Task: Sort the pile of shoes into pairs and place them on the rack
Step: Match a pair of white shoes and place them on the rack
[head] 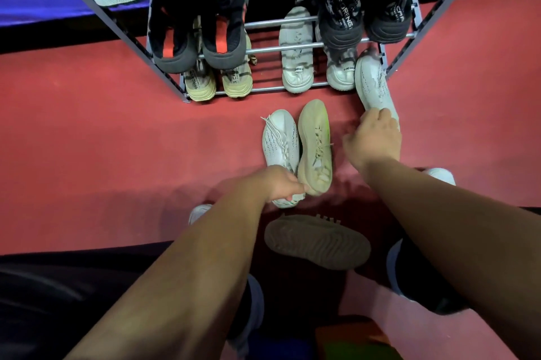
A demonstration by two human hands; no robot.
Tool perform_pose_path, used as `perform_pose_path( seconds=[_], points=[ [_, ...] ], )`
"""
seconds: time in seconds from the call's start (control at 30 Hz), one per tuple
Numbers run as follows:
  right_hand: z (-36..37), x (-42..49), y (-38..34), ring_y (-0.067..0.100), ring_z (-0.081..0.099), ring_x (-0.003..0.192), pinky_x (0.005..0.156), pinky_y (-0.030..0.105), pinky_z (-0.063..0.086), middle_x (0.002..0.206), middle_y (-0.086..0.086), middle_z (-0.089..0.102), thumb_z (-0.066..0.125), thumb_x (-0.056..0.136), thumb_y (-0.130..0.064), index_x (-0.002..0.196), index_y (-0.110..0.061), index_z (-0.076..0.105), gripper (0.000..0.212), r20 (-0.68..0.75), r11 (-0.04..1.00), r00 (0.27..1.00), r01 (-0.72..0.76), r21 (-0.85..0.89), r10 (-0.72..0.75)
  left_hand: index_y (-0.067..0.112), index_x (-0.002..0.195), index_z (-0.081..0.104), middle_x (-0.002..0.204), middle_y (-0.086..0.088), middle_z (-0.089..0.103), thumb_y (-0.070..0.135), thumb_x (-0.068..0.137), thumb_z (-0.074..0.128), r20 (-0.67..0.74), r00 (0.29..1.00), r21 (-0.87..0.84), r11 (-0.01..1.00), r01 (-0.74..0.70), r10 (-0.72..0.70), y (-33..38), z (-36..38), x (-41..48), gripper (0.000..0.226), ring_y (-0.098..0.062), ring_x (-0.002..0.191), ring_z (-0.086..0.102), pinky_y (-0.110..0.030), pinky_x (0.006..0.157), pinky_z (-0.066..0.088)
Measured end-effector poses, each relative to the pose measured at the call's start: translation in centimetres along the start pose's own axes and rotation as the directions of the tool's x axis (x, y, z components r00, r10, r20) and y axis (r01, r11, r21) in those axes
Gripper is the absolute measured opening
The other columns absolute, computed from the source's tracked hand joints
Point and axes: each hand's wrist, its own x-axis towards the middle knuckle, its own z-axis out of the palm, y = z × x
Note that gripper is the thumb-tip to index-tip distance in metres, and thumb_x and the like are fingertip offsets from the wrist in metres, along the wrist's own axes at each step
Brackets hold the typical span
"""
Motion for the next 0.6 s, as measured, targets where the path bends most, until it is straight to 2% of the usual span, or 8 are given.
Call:
perform_pose_path(
  seconds=[0.07, 0.13, 0.23, 0.3, 0.37, 0.47, 0.57, 0.6],
  points=[
    [0.4, -0.2, -0.3, 0.043, 0.051, 0.108, 0.097, 0.053, 0.044, 0.119, 0.019, 0.052, 0.063, 0.079, -0.027, 0.115, -0.006, 0.054, 0.043, 0.039, 0.999, 0.999, 0.034, -0.019, -0.033, 0.02, 0.105, 0.082, 0.093, 0.003, 0.074, 0.059, 0.091, 0.072, -0.128, 0.986, 0.223, 0.972, -0.072, 0.102, 0.6, 0.8, 0.2, 0.043, -0.017, 0.087, 0.065, -0.029, 0.078, 0.052],
    [0.7, -0.3, -0.2, 0.042, 0.05, 0.11, 0.097, 0.051, 0.042, 0.123, 0.019, 0.05, 0.066, 0.077, -0.025, 0.118, -0.007, 0.052, 0.047, 0.029, 0.999, 0.999, -0.014, -0.029, 0.015, 0.019, 0.106, 0.08, 0.098, -0.001, 0.072, 0.058, 0.092, 0.069, -0.189, 0.974, 0.294, 0.954, -0.067, 0.126, 1.1, 2.1, 0.5, 0.043, -0.023, 0.093, 0.067, -0.035, 0.086, 0.057],
    [0.4, 0.3, 1.0, 0.041, 0.048, 0.115, 0.095, 0.049, 0.042, 0.13, 0.018, 0.046, 0.072, 0.079, -0.026, 0.127, -0.006, 0.047, 0.058, 0.001, 0.985, 0.989, -0.148, -0.094, 0.149, 0.025, 0.129, 0.069, 0.117, -0.004, 0.059, 0.051, 0.094, 0.066, -0.246, 0.952, 0.362, 0.928, -0.083, 0.181, 1.9, 3.9, 0.2, 0.044, -0.028, 0.107, 0.063, -0.041, 0.091, 0.057],
    [0.3, 1.1, 2.7, 0.041, 0.046, 0.119, 0.097, 0.047, 0.041, 0.134, 0.017, 0.044, 0.072, 0.084, -0.03, 0.132, -0.005, 0.05, 0.059, 0.049, 0.961, 0.972, -0.218, -0.171, 0.23, 0.027, 0.142, 0.055, 0.131, -0.006, 0.049, 0.035, 0.094, 0.067, -0.303, 0.93, 0.437, 0.898, -0.056, 0.206, 2.4, 4.7, 0.0, 0.05, -0.029, 0.121, 0.054, -0.041, 0.094, 0.052],
    [0.1, 1.6, 4.0, 0.041, 0.043, 0.122, 0.101, 0.047, 0.038, 0.136, 0.017, 0.043, 0.063, 0.089, -0.036, 0.131, -0.008, 0.059, 0.05, 0.114, 0.945, 0.953, -0.254, -0.207, 0.281, 0.021, 0.143, 0.044, 0.139, -0.008, 0.04, 0.024, 0.092, 0.068, -0.404, 0.91, 0.355, 0.933, 0.066, 0.09, 2.7, 5.1, 0.1, 0.056, -0.032, 0.127, 0.048, -0.043, 0.096, 0.049],
    [0.0, 1.7, 4.3, 0.043, 0.042, 0.12, 0.102, 0.05, 0.038, 0.133, 0.016, 0.044, 0.049, 0.093, -0.045, 0.123, -0.015, 0.068, 0.046, 0.195, 0.958, 0.945, -0.233, -0.166, 0.264, 0.013, 0.141, 0.032, 0.14, -0.008, 0.034, 0.039, 0.086, 0.079, -0.454, 0.872, 0.134, 0.953, 0.27, -0.184, 2.1, 4.6, 0.1, 0.076, -0.032, 0.126, 0.048, -0.043, 0.09, 0.049],
    [-0.3, 1.0, 3.5, 0.04, 0.049, 0.115, 0.102, 0.048, 0.044, 0.13, 0.016, 0.049, 0.05, 0.089, -0.052, 0.102, -0.018, 0.066, 0.039, 0.354, 0.989, 0.923, -0.146, -0.04, 0.15, 0.011, 0.139, 0.028, 0.139, -0.01, 0.031, 0.035, 0.082, 0.081, -0.454, 0.848, 0.031, 0.946, 0.322, -0.274, 1.3, 3.4, 0.5, 0.081, -0.031, 0.121, 0.045, -0.041, 0.083, 0.048],
    [-0.1, 0.7, 3.4, 0.039, 0.054, 0.112, 0.101, 0.045, 0.045, 0.128, 0.018, 0.054, 0.05, 0.089, -0.049, 0.103, -0.013, 0.068, 0.042, 0.388, 0.993, 0.915, -0.114, -0.003, 0.106, 0.01, 0.142, 0.027, 0.138, -0.01, 0.029, 0.034, 0.08, 0.081, -0.461, 0.833, 0.013, 0.936, 0.352, -0.307, 1.1, 3.1, 0.7, 0.086, -0.03, 0.12, 0.043, -0.04, 0.081, 0.047]
  ],
)
